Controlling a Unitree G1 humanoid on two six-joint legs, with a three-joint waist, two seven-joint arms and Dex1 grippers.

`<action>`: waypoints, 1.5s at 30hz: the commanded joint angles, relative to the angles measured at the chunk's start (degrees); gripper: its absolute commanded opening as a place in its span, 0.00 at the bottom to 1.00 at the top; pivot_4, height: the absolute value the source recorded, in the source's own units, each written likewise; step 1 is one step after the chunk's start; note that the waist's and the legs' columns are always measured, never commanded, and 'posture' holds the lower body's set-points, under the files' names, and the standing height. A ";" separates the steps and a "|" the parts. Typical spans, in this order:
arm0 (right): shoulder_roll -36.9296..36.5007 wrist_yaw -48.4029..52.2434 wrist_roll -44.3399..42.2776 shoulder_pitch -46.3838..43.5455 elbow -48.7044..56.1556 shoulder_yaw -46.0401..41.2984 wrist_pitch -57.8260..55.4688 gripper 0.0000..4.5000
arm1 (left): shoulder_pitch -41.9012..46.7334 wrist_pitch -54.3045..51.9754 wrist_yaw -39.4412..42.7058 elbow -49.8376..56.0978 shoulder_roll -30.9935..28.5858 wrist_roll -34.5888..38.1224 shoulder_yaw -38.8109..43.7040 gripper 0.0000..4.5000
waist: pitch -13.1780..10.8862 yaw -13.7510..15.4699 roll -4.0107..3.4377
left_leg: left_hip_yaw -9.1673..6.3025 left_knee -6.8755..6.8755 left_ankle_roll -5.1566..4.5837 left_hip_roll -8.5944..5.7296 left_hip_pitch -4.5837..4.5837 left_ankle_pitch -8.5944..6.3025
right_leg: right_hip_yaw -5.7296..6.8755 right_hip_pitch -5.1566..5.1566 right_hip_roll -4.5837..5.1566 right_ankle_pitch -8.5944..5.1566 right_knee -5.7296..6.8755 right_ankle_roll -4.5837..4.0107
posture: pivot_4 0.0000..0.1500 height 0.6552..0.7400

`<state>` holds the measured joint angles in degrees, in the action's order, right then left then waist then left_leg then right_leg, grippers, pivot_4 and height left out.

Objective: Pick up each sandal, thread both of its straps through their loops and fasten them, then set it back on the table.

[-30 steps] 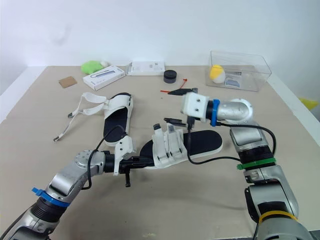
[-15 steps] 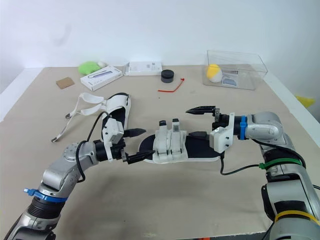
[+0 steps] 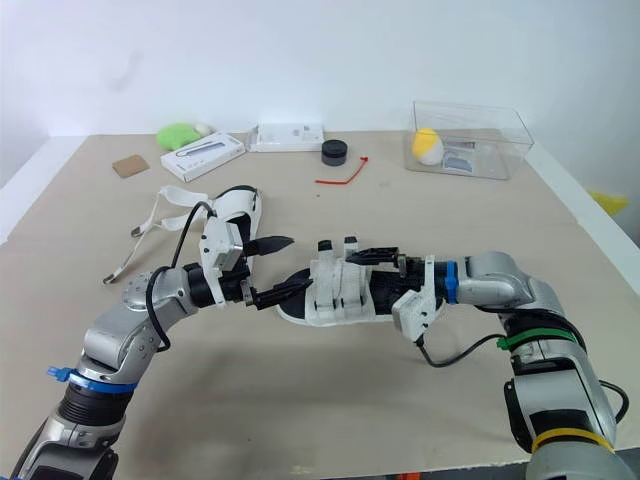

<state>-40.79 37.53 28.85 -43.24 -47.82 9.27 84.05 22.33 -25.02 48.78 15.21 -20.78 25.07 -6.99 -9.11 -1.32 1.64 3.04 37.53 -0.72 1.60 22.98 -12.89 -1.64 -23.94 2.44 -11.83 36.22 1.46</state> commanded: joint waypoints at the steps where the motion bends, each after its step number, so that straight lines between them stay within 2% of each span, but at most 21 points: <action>1: -0.38 -6.25 2.72 -1.14 2.11 -1.94 0.74 0.59 | 0.79 0.48 -0.30 2.07 -0.04 1.13 0.69 1.00 | 0.00 0.00 0.00 | 0.00 0.00 0.01 0.00 0.00 0.01 | 0.00 0.00 0.00 0.00 0.00 0.00 | 1.00 1.00; 6: -1.44 -11.42 6.13 -0.31 3.06 -0.94 0.62 0.04 | 1.06 0.61 -0.50 1.07 0.14 1.18 0.71 1.00 | 0.00 -0.01 0.00 | -0.01 0.00 0.02 -0.02 0.00 0.01 | 0.00 -0.01 -0.03 0.00 0.00 -0.01 | 1.00 1.00; 7: -1.46 -12.29 6.19 -0.06 3.34 -0.98 0.04 0.01 | 1.24 0.67 -0.60 0.71 0.27 1.18 0.75 1.00 | 0.00 -0.01 0.00 | -0.01 0.00 0.02 -0.02 0.00 0.01 | 0.00 -0.01 -0.04 0.00 0.00 -0.01 | 1.00 1.00; 9: -1.49 -14.03 6.06 0.30 3.99 -1.21 -1.26 0.01 | 1.56 0.68 -0.74 0.20 0.42 1.32 0.88 1.00 | 0.00 0.00 0.01 | -0.01 0.00 0.02 -0.02 0.00 0.01 | 0.00 -0.01 -0.03 0.00 0.00 -0.01 | 1.00 1.00; 12: -1.60 -16.32 2.68 1.01 5.23 -3.36 -9.28 0.01 | 2.08 0.99 -1.22 -0.40 0.72 1.16 1.03 1.00 | -0.01 -0.01 0.01 | -0.01 0.00 0.02 -0.03 0.01 0.01 | 0.00 0.00 -0.02 0.01 0.00 0.00 | 1.00 1.00; 13: -1.65 -17.19 1.36 1.48 6.13 -5.07 -14.70 0.01 | 2.27 1.08 -1.62 -0.60 0.99 1.16 1.24 1.00 | -0.01 0.00 0.02 | 0.00 0.00 0.02 -0.03 0.01 0.01 | -0.01 0.00 -0.02 0.02 0.00 0.00 | 1.00 1.00; 18: -3.45 -25.44 7.02 5.16 15.97 -11.93 -43.24 0.01 | 2.69 1.49 -2.72 -1.44 1.92 0.67 1.62 1.00 | -0.01 0.10 0.01 | 0.00 0.01 0.04 -0.06 0.07 0.03 | -0.02 -0.03 0.04 0.05 0.00 0.05 | 1.00 1.00; 23: -5.03 -24.21 11.30 8.22 22.31 -13.69 -69.61 0.01 | 3.96 2.03 -2.90 -3.11 2.58 0.21 0.98 1.00 | -0.01 0.22 0.01 | -0.04 0.00 0.03 -0.08 0.15 0.02 | 0.03 -0.08 0.00 0.14 -0.01 0.25 | 1.00 1.00; 31: -5.69 -20.76 11.69 12.44 26.66 -11.04 -85.33 0.01 | 6.28 3.07 -1.67 -6.03 2.71 0.02 0.42 1.00 | 0.00 -0.40 -0.02 | 0.04 -0.05 0.01 -0.12 0.25 0.01 | -0.06 -0.28 -0.12 0.09 0.00 0.33 | 1.00 1.00; 34: -5.80 -18.08 7.19 13.19 28.00 -12.42 -87.54 0.01 | 5.98 3.29 -1.94 -5.91 2.35 -0.54 0.54 1.00 | -0.01 -0.46 -0.06 | 0.04 -0.05 0.02 -0.09 0.25 0.01 | -0.08 -0.31 -0.18 -0.02 0.02 0.56 | 1.00 1.00; 35: -6.01 -16.11 4.59 13.47 29.14 -13.36 -87.92 0.20 | 5.74 3.44 -2.29 -5.81 2.14 -1.04 0.54 1.00 | -0.01 -0.46 -0.06 | 0.02 -0.05 0.02 -0.08 0.25 0.01 | -0.08 -0.31 -0.19 -0.02 0.04 0.56 | 1.00 1.00; 37: -7.60 -12.33 0.28 13.78 30.79 -14.62 -87.21 0.38 | 5.42 3.90 -3.23 -5.92 1.70 -2.32 0.49 1.00 | -0.01 -0.38 -0.08 | 0.02 -0.04 0.02 -0.06 0.24 0.01 | -0.08 -0.31 -0.22 -0.02 0.04 0.56 | 1.00 1.00; 40: -10.66 -7.96 -4.79 14.24 30.49 -15.91 -85.98 0.75 | 5.28 4.31 -4.62 -6.30 1.32 -4.23 0.39 1.00 | -0.02 -0.18 -0.08 | 0.03 -0.04 0.02 -0.08 0.26 0.01 | -0.08 -0.30 -0.20 -0.01 0.02 0.60 | 1.00 1.00; 42: -13.38 -3.87 -9.29 14.74 28.90 -17.22 -84.08 0.95 | 5.49 4.66 -5.89 -6.74 1.12 -5.81 0.58 1.00 | -0.02 0.00 -0.08 | 0.05 -0.04 0.01 -0.09 0.27 0.01 | -0.08 -0.29 -0.17 -0.01 -0.01 0.63 | 1.00 1.00; 45: -16.44 4.28 -16.42 17.17 29.19 -18.73 -82.44 0.98 | 6.13 5.81 -8.56 -7.52 0.33 -9.19 0.96 1.00 | -0.02 0.11 -0.08 | 0.05 -0.03 0.00 -0.10 0.28 0.00 | -0.08 -0.28 -0.15 -0.01 -0.03 0.64 | 1.00 1.00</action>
<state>-55.25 38.34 16.55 -26.23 -19.96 -6.45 0.26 27.57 -20.90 41.63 7.16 -19.59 17.55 -6.91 -9.13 -1.22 1.56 3.08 37.50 -0.73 1.50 23.26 -12.89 -1.72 -24.22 2.28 -11.85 36.18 2.10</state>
